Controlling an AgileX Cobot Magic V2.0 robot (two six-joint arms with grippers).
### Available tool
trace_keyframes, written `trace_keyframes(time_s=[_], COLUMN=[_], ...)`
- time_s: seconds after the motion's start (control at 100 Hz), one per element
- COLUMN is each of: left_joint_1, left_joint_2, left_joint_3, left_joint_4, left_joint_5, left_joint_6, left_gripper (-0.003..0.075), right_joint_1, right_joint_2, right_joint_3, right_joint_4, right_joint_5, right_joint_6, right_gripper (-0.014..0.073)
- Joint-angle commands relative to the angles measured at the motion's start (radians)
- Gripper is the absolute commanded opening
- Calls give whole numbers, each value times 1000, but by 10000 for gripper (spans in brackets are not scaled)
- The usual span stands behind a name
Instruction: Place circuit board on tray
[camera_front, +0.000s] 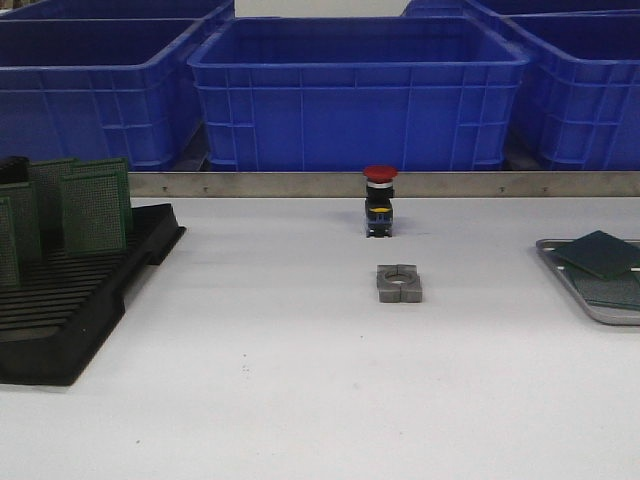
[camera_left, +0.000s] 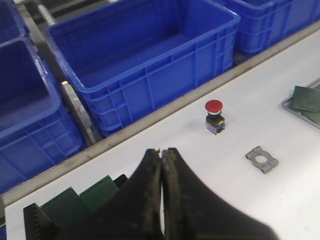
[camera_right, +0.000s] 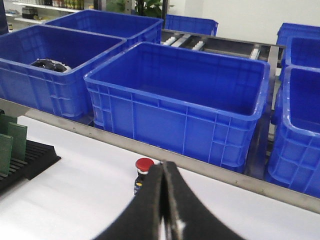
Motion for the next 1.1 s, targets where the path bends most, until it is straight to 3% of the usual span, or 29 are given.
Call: trace_keyframes(time_s=[0.0,0.18,0.54,0.75,1.09], left_joint_1=[0,0,0,0,0], left_joint_2=[-112,-318,-668,-776,-779], left_joint_3=[79,284,563,631,642], left_joint_4=[-34,-45,-71,-72,-72], left_joint_5=[-173,-275,-280,-278,-278], left_joint_6=[-13,-13,-13,-13,-13], left_gripper=[-20,-20,-20,-20,-20], right_joint_1=[2,2,2,2,2], right_joint_2=[-55,-184,-390,-399,-399], right_joint_3=[0,68,203,216,216], right_joint_4=[37,37,37,37,39], right_joint_5=[36,40,41,44,62], right_joint_6=[-12,-12,-12,-12,-12], right_gripper=[-61,-61,-61,-61,-61])
